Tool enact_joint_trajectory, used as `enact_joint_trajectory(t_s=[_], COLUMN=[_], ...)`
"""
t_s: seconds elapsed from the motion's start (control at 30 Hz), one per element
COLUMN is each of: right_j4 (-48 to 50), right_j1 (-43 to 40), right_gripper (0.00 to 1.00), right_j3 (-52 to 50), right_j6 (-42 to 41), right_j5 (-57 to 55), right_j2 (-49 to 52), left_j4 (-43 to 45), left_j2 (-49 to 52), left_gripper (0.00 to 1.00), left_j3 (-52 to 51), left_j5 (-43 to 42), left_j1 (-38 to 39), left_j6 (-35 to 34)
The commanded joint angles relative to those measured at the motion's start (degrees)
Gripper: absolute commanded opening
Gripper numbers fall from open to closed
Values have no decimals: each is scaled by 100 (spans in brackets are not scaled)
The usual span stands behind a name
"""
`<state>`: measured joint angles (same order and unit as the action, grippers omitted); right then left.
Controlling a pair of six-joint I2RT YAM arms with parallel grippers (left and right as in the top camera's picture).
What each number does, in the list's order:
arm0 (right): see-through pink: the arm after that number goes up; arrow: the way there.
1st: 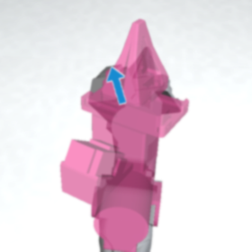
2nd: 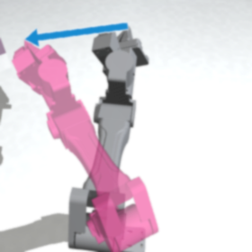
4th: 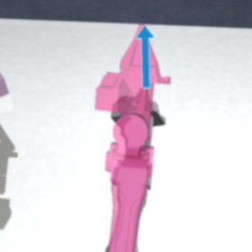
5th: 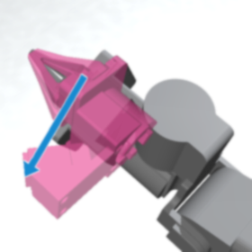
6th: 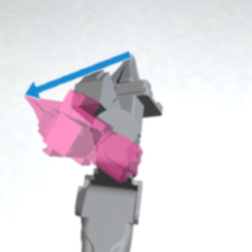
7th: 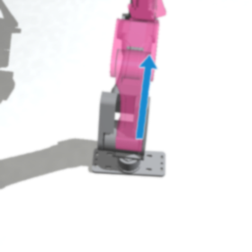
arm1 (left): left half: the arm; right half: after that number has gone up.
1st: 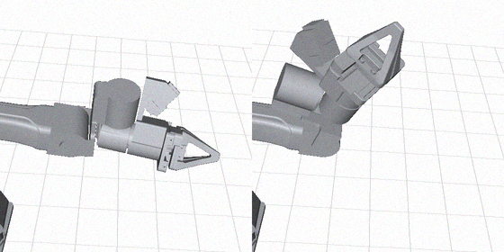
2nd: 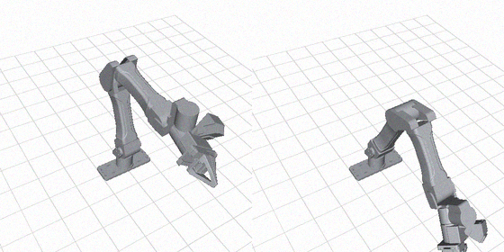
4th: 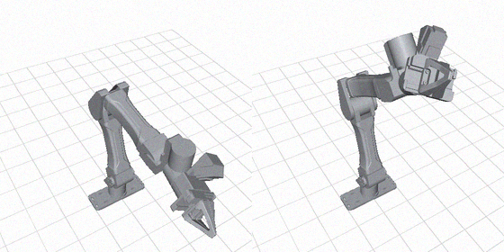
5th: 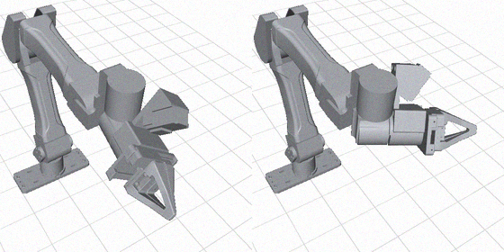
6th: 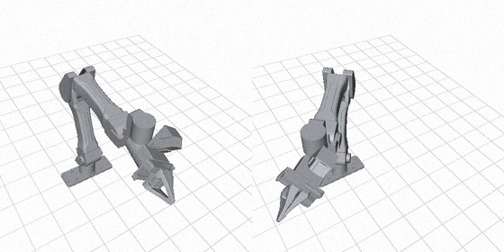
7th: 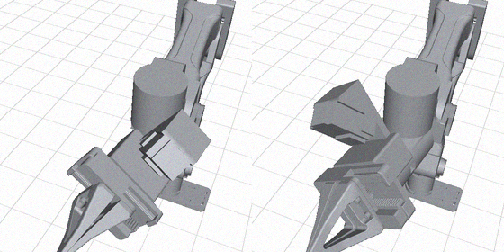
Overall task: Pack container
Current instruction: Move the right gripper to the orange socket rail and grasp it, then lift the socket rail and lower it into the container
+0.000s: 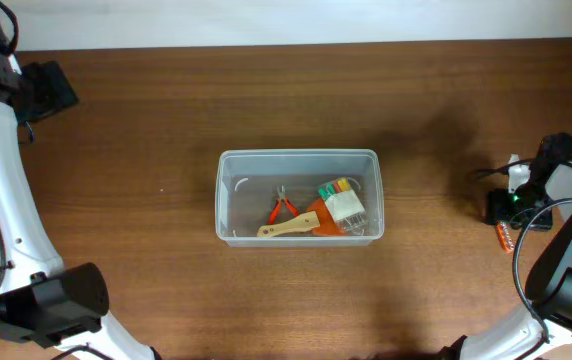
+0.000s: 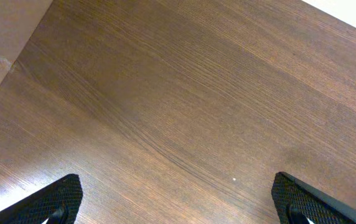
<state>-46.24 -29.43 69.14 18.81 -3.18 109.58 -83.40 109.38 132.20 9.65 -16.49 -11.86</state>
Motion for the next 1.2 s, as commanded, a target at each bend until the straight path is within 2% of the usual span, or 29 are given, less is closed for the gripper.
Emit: enact_joint_trajectory(t_s=[0.0,0.17,0.33,0.37,0.5,0.7,1.0,1.17], right_j4=[7,2,-22,-42,-92,-581,-1982,-2846], right_j1=[-22,-22,-22,-22,-13,221,1064,2044], right_gripper=[50,26,11,4,4,4,4,4], right_j3=[-37,-48,-46,-46,63,796,2911,4015], right_j6=[-173,-323,-590,-638,-999,-1032,-1036,-1075], right_j5=[-11,-13,-11,-9,-9,-15,-2,131], right_j2=[48,48,46,46,39,39,39,33], left_j4=[0,0,-2,0,0,-2,0,0], left_j2=[-33,-33,-33,-33,-33,-33,-33,-33], left_gripper=[99,99,99,99,99,99,99,99], left_j3=[-17,-17,-17,-17,-17,-17,-17,-17], left_j5=[0,0,0,0,0,2,0,0], left_j1=[-20,-17,-20,-20,-17,-20,-17,-17], left_j6=[-74,-74,-74,-74,-74,-74,-74,-74])
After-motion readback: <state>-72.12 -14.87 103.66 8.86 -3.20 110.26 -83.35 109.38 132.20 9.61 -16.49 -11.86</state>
